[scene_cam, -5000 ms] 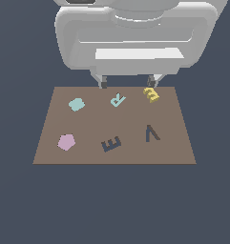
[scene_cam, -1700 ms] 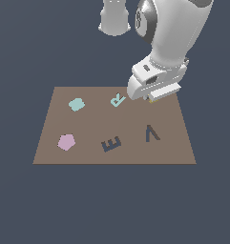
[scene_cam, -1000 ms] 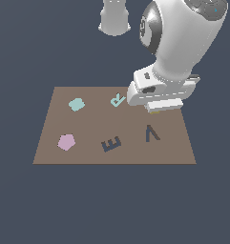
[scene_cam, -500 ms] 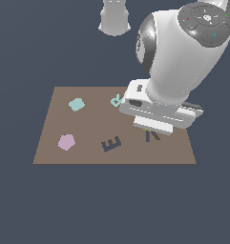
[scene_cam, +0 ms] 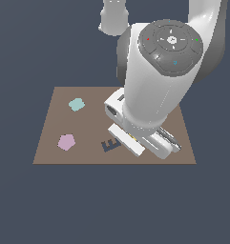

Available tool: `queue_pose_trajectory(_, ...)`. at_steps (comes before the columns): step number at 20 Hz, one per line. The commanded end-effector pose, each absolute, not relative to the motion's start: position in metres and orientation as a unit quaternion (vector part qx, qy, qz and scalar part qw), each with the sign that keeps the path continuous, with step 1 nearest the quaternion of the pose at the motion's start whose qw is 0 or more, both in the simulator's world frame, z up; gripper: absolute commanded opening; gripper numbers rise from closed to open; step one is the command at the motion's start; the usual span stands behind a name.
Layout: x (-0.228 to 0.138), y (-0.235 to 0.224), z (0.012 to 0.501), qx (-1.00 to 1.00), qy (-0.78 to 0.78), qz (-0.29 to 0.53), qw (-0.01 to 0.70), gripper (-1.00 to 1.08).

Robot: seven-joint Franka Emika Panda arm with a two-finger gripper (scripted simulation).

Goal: Insert a designated object into the corresponding slot on a board.

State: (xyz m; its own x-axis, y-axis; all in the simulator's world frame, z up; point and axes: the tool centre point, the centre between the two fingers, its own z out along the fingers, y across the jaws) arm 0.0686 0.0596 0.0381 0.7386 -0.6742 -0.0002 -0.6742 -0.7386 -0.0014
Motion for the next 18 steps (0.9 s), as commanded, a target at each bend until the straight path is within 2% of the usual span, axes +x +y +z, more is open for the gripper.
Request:
queue_pose_trajectory(1, 0.076, 0.045, 0.039, -0.914, 0.406, 0.000, 0.001, -1.00)
queue_pose_trajectory(10, 0.088, 0.005, 0.040, -0.858, 0.513, 0.000, 0.000, -1.00)
queue_pose_trajectory(18, 0.088, -0.010, 0.040, -0.837, 0.548, 0.000, 0.000, -1.00)
